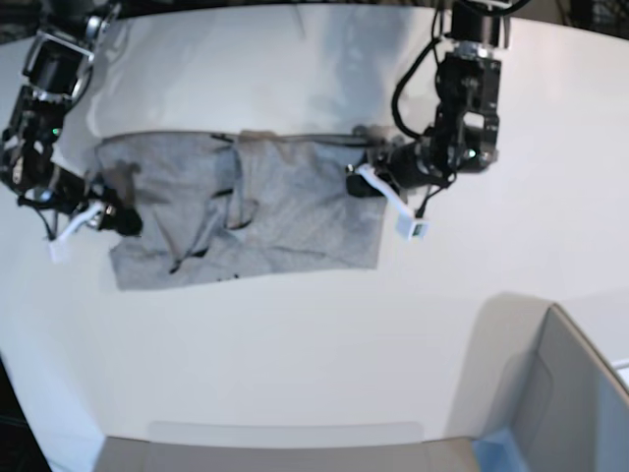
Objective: Layout the t-shirt on the table in an organized manner, then fold the t-shirt properly
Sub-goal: 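Lower the folded end onto the shirt and adjust both grippers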
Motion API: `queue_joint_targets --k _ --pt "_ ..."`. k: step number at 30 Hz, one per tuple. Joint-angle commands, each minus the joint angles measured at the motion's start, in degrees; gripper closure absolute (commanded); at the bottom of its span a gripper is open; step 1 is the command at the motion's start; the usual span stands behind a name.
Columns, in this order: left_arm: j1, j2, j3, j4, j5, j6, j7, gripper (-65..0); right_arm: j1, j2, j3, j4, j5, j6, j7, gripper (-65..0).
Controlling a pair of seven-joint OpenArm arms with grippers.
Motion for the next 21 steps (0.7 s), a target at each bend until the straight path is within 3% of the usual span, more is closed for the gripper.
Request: queue_joint_targets --k 1,4,11,17,21 --pt "-0.8 -0.1 -0.1 0.9 -0.7 -0.1 -0.6 -4.5 1.1 1.2 0.1 0.6 1.3 0.4 1.6 -27.8" --pt "-0.8 -0.1 -0.1 0.9 -0.7 -0.1 -0.6 -4.5 1.1 0.6 0.0 0.2 1.0 0.3 2.0 -27.8" --pt "-0.8 -0.1 -0.1 0.9 -0.7 -0.1 -0.6 -4.5 1.4 -2.2 0.1 0.6 -6.2 0.2 3.1 -27.7" --pt "-0.8 0.0 -0.1 0.9 -0.7 -0.1 -0.5 -4.5 1.6 -6.4 -0.1 0.7 -8.7 0.2 3.0 -27.6" --pt "-0.8 0.0 -0.1 0.9 -0.7 -0.1 -0.3 -4.5 1.6 -6.7 -1.8 0.7 -8.6 0.2 2.9 -27.4"
